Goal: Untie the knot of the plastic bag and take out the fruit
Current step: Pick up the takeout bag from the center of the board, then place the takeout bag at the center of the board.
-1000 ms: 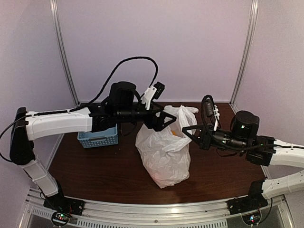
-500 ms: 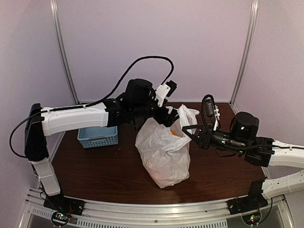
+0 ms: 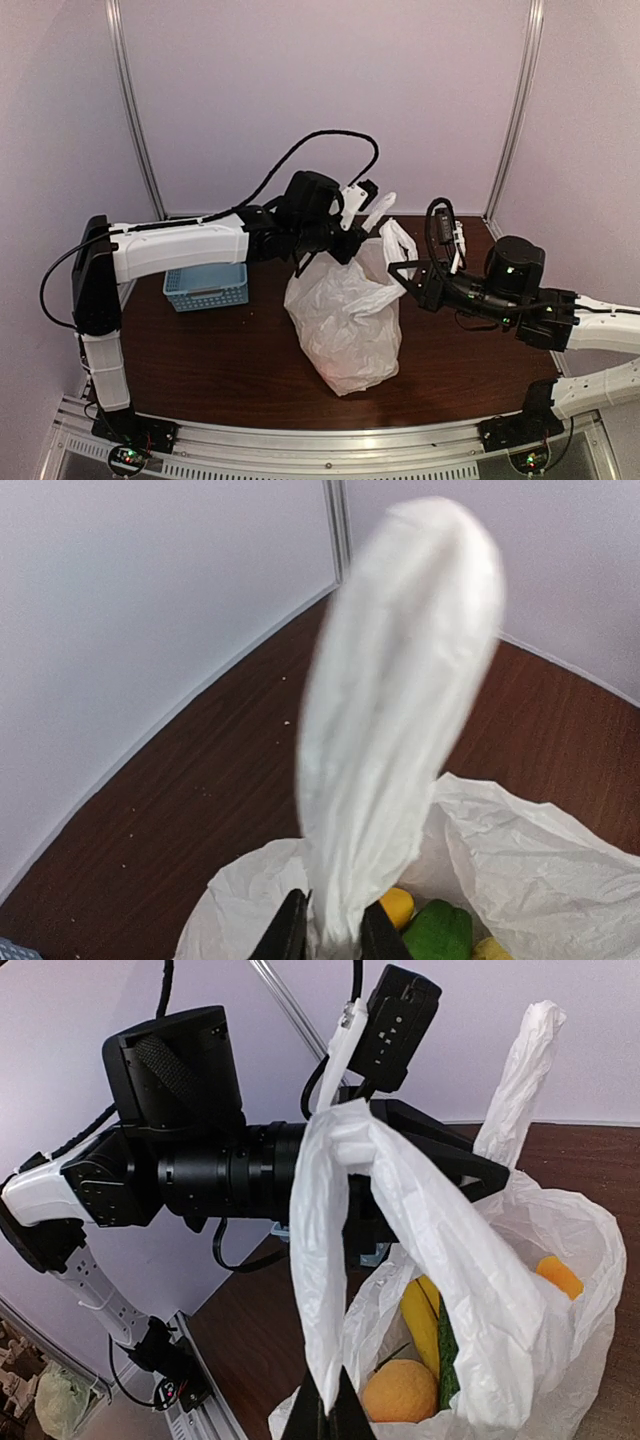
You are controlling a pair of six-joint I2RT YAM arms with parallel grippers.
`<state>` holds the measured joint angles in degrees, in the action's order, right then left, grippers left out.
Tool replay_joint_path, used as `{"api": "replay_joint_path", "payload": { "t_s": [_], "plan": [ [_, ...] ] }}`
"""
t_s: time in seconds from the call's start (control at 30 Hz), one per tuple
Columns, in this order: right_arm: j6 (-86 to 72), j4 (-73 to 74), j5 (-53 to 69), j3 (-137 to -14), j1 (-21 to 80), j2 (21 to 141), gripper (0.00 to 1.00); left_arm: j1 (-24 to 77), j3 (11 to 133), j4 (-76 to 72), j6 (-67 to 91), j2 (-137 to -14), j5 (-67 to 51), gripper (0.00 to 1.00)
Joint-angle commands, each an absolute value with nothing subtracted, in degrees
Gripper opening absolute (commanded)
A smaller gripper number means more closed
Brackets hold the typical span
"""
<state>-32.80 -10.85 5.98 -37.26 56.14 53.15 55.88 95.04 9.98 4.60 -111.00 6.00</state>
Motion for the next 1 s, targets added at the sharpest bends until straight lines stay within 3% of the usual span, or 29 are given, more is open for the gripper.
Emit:
{"api": "replay_joint_path", "payload": {
  "t_s": [0.0, 0.03, 0.2, 0.43, 0.6, 0.97],
  "plan": [
    [-32.43, -6.46, -3.94, -39.64, 56.25, 53.50, 0.00, 54.18, 95.53, 11.36, 7.16, -107.40, 11.01, 0.04],
    [-32.06, -6.12, -5.62, -40.35, 55.99, 54.02, 0.00, 53.76, 94.83, 11.35, 7.70, -106.61, 11.59, 0.00],
    [-30.28, -4.43, -10.07, -45.74, 51.03, 58.79, 0.00, 50.90, 90.40, 9.10, 10.50, -101.66, 12.14, 0.00],
    [-27.72, -3.29, -2.51, -58.17, 37.80, 65.62, 0.00, 46.17, 87.15, 4.89, 13.46, -95.26, 7.34, 0.00],
    [-23.09, -0.94, -2.67, -66.00, 34.52, 65.42, 0.00, 43.68, 82.75, -0.98, 15.64, -89.85, 6.21, 0.00],
    [-31.68, -2.59, -3.03, -46.86, 34.19, 61.06, 0.00, 43.68, 59.18, -25.47, 24.14, -83.77, -8.05, 0.00]
  ]
}}
